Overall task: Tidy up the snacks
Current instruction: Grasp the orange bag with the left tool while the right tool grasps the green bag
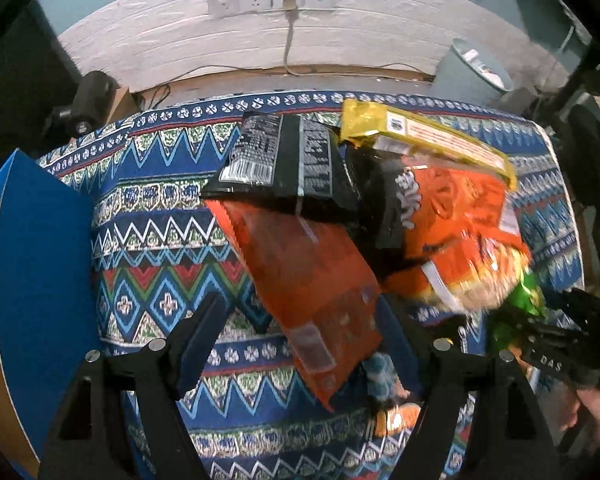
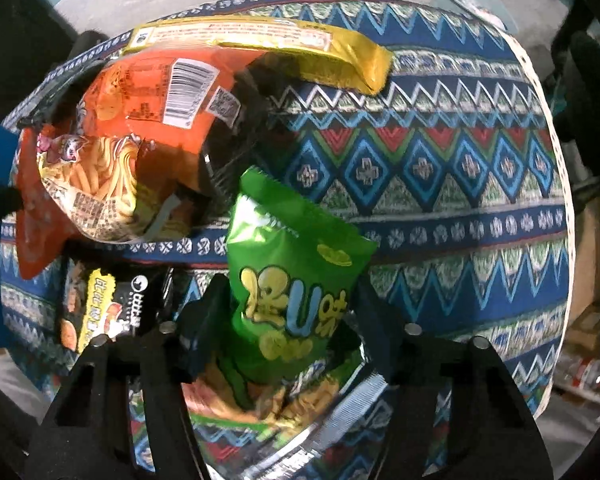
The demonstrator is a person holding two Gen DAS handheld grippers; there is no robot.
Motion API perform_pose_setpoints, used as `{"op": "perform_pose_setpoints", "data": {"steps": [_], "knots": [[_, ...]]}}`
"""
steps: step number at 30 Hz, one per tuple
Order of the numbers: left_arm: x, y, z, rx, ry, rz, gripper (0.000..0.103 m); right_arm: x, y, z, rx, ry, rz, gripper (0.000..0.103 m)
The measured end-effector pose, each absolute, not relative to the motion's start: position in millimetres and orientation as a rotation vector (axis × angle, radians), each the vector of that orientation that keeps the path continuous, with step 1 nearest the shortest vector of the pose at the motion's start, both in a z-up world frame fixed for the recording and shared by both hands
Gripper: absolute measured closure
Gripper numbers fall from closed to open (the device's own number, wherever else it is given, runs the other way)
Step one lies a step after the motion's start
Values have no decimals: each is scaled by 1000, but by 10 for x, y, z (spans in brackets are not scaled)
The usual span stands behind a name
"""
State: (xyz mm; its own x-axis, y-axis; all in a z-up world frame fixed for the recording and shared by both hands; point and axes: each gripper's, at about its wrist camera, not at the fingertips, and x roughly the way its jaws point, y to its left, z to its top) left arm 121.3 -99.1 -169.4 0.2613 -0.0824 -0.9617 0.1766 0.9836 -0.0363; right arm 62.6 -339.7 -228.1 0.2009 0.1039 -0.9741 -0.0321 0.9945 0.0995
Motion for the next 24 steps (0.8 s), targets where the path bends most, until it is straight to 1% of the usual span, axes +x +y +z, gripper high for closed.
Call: {"op": "perform_pose_setpoints", "data": {"steps": [2,5,7,9,12,15,19,20,21,22,23,24], "knots": [[1282,-991,-1734,67,1299,-158,24,675,-3370,-2285,31,1351,105,54],[1365,-1003,-1786,51,1299,-146,24,781,-3325,-2259,-41,1324,97,58],[1416,-1018,-1830,66,1298,-133,24,842,-3288,-2215,-100,1296,82,58],[1464,-1033,-1877,73,1299,-129,18,886,-3260,-2189,-118,1281,75,58],[1514,-1046,-1922,76,1292,-136,17,951,-3263,-2182,-90,1289,85,57],[1544,-1083,-1975,114,1289,-145,15,966,-3284,-2182,-61,1298,93,54],[1512,-1113,-2027,145,1285,-170,14,954,-3393,-2174,-35,1311,92,52],[1497,-1109,-2031,147,1285,-177,15,874,-3423,-2186,-22,1319,93,51],[1480,-1102,-2035,147,1285,-188,19,865,-3445,-2211,-12,1328,92,50],[1459,-1096,-2037,148,1289,-204,21,840,-3460,-2242,5,1340,91,48],[1438,-1087,-2043,161,1296,-209,26,832,-3469,-2267,16,1349,90,46],[1415,-1085,-2053,182,1307,-218,35,828,-3483,-2295,28,1359,88,45]]}}
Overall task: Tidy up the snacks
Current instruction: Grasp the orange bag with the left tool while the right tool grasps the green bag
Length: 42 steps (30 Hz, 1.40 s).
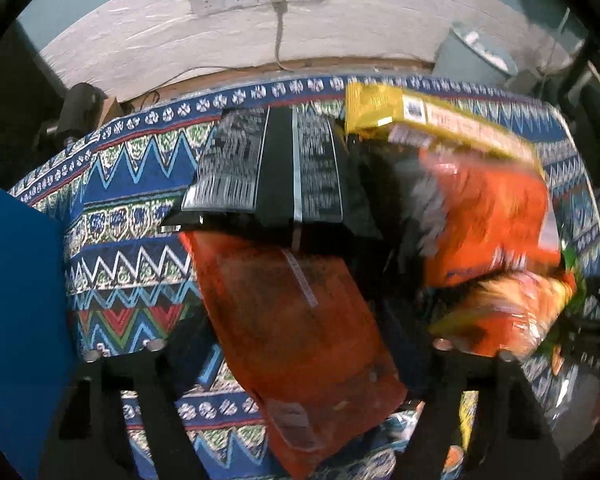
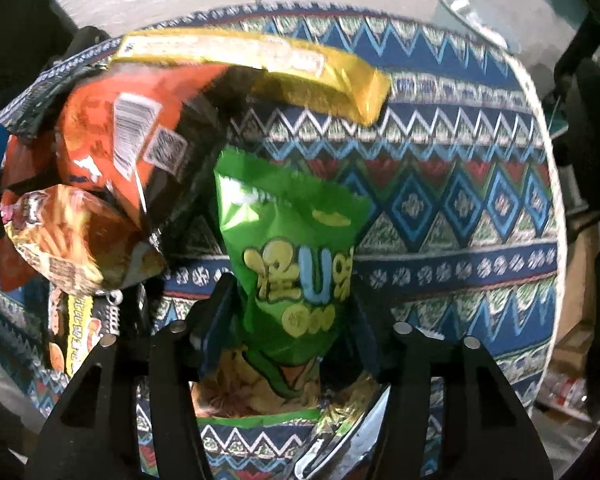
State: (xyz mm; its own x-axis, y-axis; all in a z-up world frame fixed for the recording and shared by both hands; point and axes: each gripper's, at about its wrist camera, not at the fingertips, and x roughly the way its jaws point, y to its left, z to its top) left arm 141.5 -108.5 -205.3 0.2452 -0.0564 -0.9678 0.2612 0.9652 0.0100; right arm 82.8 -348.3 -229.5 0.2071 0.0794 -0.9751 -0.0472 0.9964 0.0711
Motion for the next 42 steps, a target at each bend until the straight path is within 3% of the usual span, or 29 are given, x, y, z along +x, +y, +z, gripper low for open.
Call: {"op": "perform_pose_setpoints", "data": {"steps": [3,6,10,15,19,21,24,26,42], "knots": [[1337,-1048,-2082,244,1324,-234,48,800,-3490,-2350,52,1374,79,43],[1247,-992,-2072,267,1330,-245,54,767,-3448,-2367,28,1374,81,45],[1135,-884,-2044,281,1341,-248,55,709,-3392,-2366,6,1364,77,54],[1142,-785,-2085,281,1334,-212,28,647,-3428,-2223,4,1333,81,60],[1163,-819,-2145,292,1330,-228,29,593,-3418,-2095,-7,1303,98,64],[1160,-846,-2152,302,1331,-240,46,550,-3420,-2061,-6,1296,102,64],[1081,-950,-2087,355,1306,-243,60,465,-3492,-2006,0,1282,107,65],[1031,-996,-2054,389,1286,-239,64,443,-3499,-1945,3,1273,110,65],[614,-946,-1545,412,1190,-275,67,371,-3308,-1406,-20,1155,141,65]]}}
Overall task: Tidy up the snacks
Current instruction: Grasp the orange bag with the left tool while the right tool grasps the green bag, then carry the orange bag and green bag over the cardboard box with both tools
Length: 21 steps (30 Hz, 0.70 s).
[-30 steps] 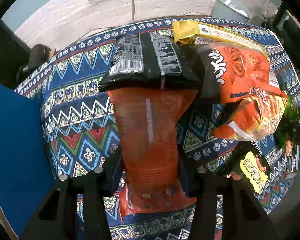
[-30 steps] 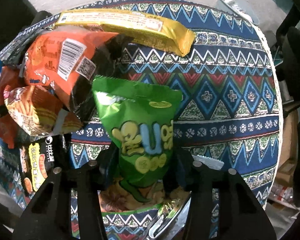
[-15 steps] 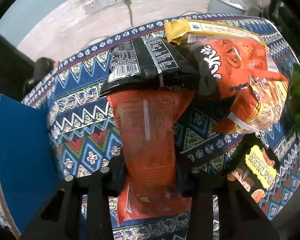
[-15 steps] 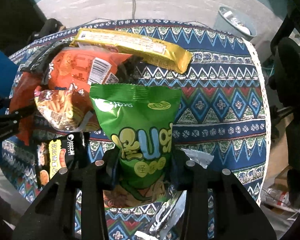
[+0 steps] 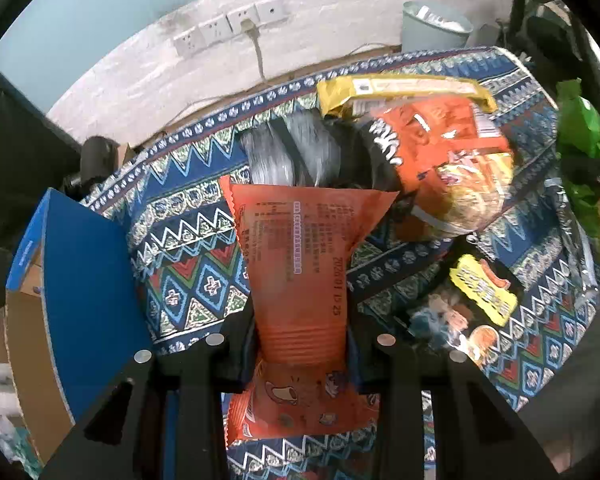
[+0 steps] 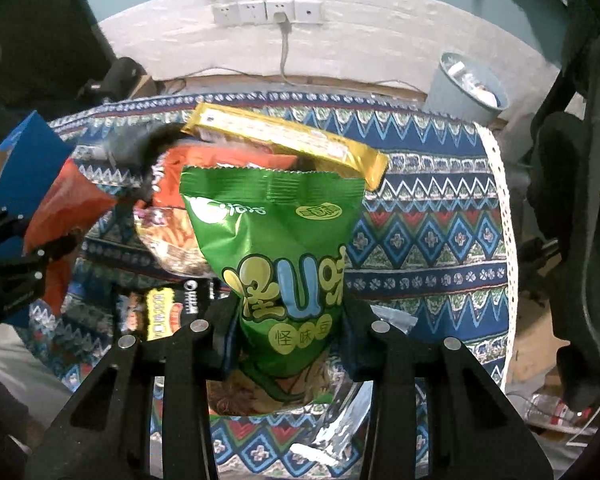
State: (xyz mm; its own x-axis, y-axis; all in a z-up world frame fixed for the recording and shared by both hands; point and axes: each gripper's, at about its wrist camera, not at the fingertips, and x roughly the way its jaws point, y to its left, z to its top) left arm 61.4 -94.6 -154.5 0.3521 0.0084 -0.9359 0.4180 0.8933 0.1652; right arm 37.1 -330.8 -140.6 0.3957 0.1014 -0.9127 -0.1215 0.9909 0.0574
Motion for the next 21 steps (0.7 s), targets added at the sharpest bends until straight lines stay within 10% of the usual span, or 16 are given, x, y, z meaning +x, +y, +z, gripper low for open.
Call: {"op": "perform_pose_setpoints", "data": {"steps": [21], "knots": [[258,-564,-844,400,1014,-249,67,180,-2714,-846,-72,1043,261,65]]}}
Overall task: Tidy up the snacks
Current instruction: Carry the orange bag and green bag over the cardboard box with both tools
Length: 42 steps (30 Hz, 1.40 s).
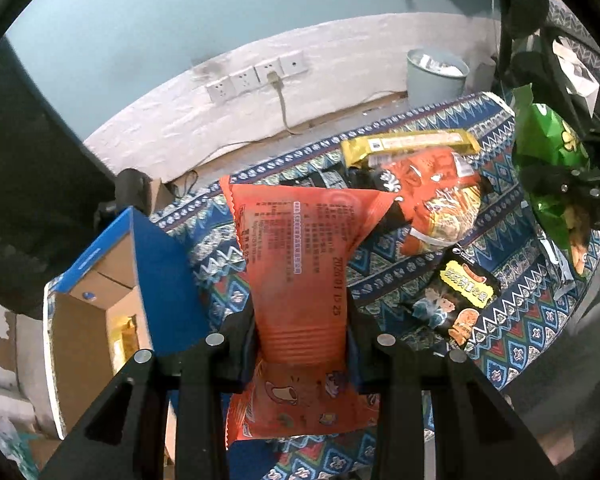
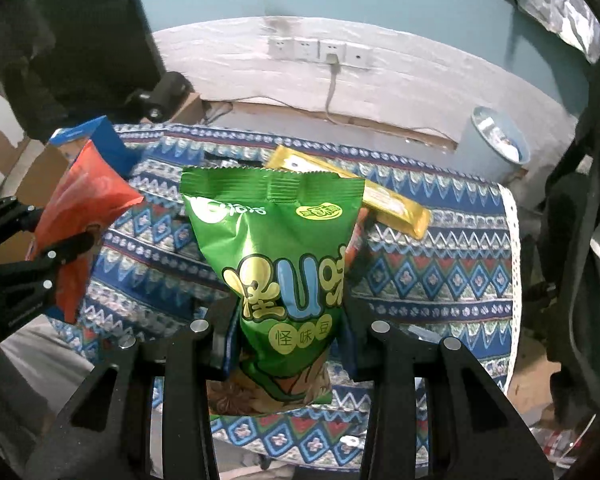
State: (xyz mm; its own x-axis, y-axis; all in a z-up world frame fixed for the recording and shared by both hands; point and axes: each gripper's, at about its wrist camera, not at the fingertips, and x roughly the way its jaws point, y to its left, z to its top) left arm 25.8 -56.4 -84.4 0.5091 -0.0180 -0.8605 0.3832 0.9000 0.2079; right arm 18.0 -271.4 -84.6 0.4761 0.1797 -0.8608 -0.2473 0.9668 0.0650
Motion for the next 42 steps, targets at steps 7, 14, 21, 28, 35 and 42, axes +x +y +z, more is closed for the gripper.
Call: {"op": "perform_pose_setpoints", "data": {"steps": [7,14,21,28,35,42], "knots": [[214,-389,-702,386,977,-222,67,218,-2431,-737,-88,1025,312,65],[145,-182,-550,369,937,-202,67,277,-2135,-692,-102,1021,363,65],[92,86,-422,329,916,-181,67,333,-1837,-665,-122,1015,405,65],[58,387,-354,300,898,-127,67,390,-1487,-638,-142,1016,457,65],[60,749,-389,253,912,-65,67,414,-1095,-597,-166,1006,524,65],[58,1155,-499,215,942,12,67,442,-685,-548,-178,1006,590,65]]}}
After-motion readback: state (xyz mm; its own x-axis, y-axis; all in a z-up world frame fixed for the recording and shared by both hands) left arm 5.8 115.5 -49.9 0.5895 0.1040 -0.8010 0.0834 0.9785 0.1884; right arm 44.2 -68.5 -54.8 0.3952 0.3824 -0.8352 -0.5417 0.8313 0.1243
